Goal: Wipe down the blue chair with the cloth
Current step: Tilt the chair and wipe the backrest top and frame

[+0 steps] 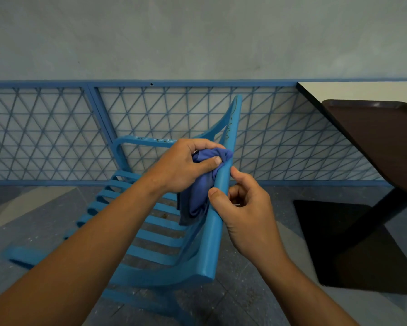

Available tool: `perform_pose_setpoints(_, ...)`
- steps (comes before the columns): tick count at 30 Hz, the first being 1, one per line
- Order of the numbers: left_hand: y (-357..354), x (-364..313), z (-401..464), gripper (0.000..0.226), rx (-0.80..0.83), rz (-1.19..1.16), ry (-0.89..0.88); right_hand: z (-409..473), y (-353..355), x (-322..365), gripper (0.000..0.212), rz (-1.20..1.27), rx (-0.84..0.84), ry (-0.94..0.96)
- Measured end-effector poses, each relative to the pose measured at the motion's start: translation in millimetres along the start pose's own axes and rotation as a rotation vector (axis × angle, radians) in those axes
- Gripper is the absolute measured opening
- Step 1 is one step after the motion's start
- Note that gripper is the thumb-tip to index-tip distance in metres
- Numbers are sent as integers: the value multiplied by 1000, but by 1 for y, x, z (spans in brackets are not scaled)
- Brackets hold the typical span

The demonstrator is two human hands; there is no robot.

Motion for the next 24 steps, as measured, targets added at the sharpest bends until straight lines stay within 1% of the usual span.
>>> perform_pose_setpoints(2,0,2,4,23,-12,-7,1,1,2,0,73,-30,18,10)
perform_pose_setpoints(7,-1,5,32,21,-62,-21,19,13,13,6,73,-214,82,39)
perform_pose_setpoints(8,-1,6,38,22,-74,-21,24,18,14,7,67,-234,92,34)
perform_pose_setpoints(10,-2,7,51,22,-100,-5,33,30,13,6,43,-259,101,33)
perform_pose_setpoints(11,-1,6,58,21,-111,6,38,36,12,5,41,-261,100,28)
perform_pose_setpoints(13,-1,4,70,17,-119,15,53,48,13,1,46,-254,84,-1)
perform_pose_setpoints(15,-2,-1,80,15,-122,28,59,59,17,-2,61,-270,58,-8)
perform_pose_setpoints(16,-2,-3,83,15,-122,40,64,64,19,-4,57,-289,52,-3)
perform_pose_setpoints(17,-3,-5,85,16,-122,53,72,68,21,-4,44,-305,51,1)
perform_pose_setpoints(18,-4,-7,86,16,-121,60,79,72,22,-4,37,-316,57,5)
perform_pose_setpoints(21,-5,-7,76,15,-122,60,84,79,23,-5,35,-346,94,6)
perform_pose_setpoints(24,-6,-4,53,19,-107,2,74,80,24,-5,31,-323,118,9)
Point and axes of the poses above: each hand's wrist, its own z-axis towards the middle knuckle, its own y-axis out of the back of the hand, x = y × z, the point moved 3 cm from there along z, towards the middle knuckle, and after that the axes turned 11 degrees about y, right-handed, at the moved point
